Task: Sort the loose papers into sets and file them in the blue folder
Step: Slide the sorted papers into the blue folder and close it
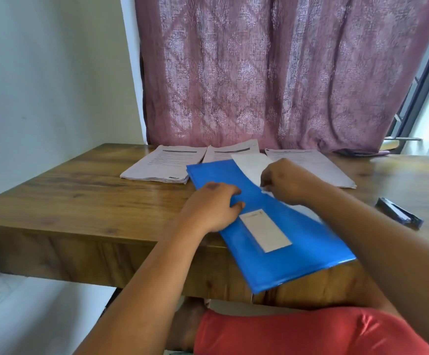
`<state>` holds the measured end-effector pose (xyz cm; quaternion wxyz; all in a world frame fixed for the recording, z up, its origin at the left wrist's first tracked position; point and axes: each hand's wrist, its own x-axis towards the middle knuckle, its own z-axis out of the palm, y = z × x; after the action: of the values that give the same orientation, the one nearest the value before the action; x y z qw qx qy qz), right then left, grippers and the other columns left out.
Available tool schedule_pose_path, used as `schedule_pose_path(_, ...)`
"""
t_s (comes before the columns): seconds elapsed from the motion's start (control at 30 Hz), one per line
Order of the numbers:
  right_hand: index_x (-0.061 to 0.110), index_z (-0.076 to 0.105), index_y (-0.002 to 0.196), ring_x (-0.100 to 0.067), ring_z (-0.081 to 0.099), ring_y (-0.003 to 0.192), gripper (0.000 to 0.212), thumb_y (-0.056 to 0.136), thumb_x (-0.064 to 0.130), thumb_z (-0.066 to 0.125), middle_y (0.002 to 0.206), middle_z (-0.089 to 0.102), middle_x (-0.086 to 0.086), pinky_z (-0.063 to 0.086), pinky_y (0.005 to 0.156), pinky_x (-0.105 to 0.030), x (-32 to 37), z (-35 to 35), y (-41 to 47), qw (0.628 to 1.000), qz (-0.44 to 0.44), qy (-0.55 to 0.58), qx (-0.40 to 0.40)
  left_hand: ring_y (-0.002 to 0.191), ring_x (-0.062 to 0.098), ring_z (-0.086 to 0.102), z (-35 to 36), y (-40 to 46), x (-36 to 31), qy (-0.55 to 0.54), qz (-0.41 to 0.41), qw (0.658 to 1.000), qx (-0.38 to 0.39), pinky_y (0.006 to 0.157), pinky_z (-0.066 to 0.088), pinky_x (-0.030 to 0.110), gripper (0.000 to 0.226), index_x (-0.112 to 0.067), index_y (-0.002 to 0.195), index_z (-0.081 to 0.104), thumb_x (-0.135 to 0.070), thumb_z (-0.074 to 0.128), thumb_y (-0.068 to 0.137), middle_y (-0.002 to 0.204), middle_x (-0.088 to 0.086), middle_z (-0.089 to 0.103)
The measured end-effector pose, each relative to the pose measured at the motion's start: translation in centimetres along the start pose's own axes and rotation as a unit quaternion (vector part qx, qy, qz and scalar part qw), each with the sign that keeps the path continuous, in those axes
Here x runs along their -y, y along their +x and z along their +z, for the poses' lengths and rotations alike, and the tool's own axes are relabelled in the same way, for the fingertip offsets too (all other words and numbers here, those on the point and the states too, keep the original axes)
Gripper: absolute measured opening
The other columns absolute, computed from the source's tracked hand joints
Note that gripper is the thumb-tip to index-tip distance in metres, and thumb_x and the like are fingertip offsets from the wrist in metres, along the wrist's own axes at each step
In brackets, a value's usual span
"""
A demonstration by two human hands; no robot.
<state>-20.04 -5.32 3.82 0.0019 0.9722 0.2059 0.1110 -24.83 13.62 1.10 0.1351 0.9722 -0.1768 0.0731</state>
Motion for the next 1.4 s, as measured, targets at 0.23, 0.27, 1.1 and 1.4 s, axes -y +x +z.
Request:
schedule_pose_path(0.23, 0.013, 0.074, 0.102, -0.017, 0.061, 0.088, 0.015, 0.092, 0.016, 0.064, 0.099, 0.070, -0.004, 0.041, 0.073, -0.021, -2.0, -1.2, -1.2, 0.997, -0.035, 0.073, -0.020, 0.127, 0.022, 0.045, -0.2, -0.9, -3.3, 0.065, 0.055, 0.996, -0.007, 0.102, 0.044, 0.041, 0.045, -0.025, 0.137, 0.053, -0.045, 0.051, 0.097, 0.138, -0.001, 0.051)
schedule_pose_path(0.27, 0.013, 0.075, 0.101, -0.016, 0.062, 0.088, 0.014, 0.091, 0.015, 0.065, 0.098, 0.071, -0.003, 0.041, 0.072, -0.018, -2.2, -0.6, -1.3, 0.996, -0.034, 0.082, -0.012, 0.125, 0.022, 0.047, 0.2, -1.0, -3.4, 0.058, 0.058, 0.997, 0.012, 0.102, 0.044, 0.040, 0.042, -0.026, 0.135, 0.055, -0.042, 0.053, 0.097, 0.138, 0.000, 0.052)
schedule_pose_path(1.1, 0.018, 0.071, 0.106, -0.016, 0.054, 0.089, 0.027, 0.096, 0.037, 0.055, 0.096, 0.063, 0.003, 0.039, 0.078, -0.027, -3.8, 3.5, -0.3, 0.988, -0.010, 0.118, 0.097, 0.133, 0.008, 0.036, 5.9, -2.2, -0.2, -0.080, 0.077, 0.993, 0.037, 0.111, 0.029, 0.030, 0.040, -0.034, 0.133, 0.055, -0.047, 0.052, 0.095, 0.143, -0.014, 0.047)
schedule_pose_path(1.4, 0.029, 0.049, 0.074, -0.019, 0.045, 0.084, 0.030, 0.103, 0.033, 0.042, 0.078, 0.049, 0.005, 0.028, 0.061, -0.029, -4.2, 0.3, 0.7, 0.982, 0.035, 0.182, 0.040, 0.136, 0.008, 0.033, 5.0, -2.9, 0.2, -0.060, 0.090, 0.992, 0.061, 0.113, 0.028, 0.034, 0.041, -0.034, 0.136, 0.053, -0.045, 0.051, 0.097, 0.148, -0.014, 0.042)
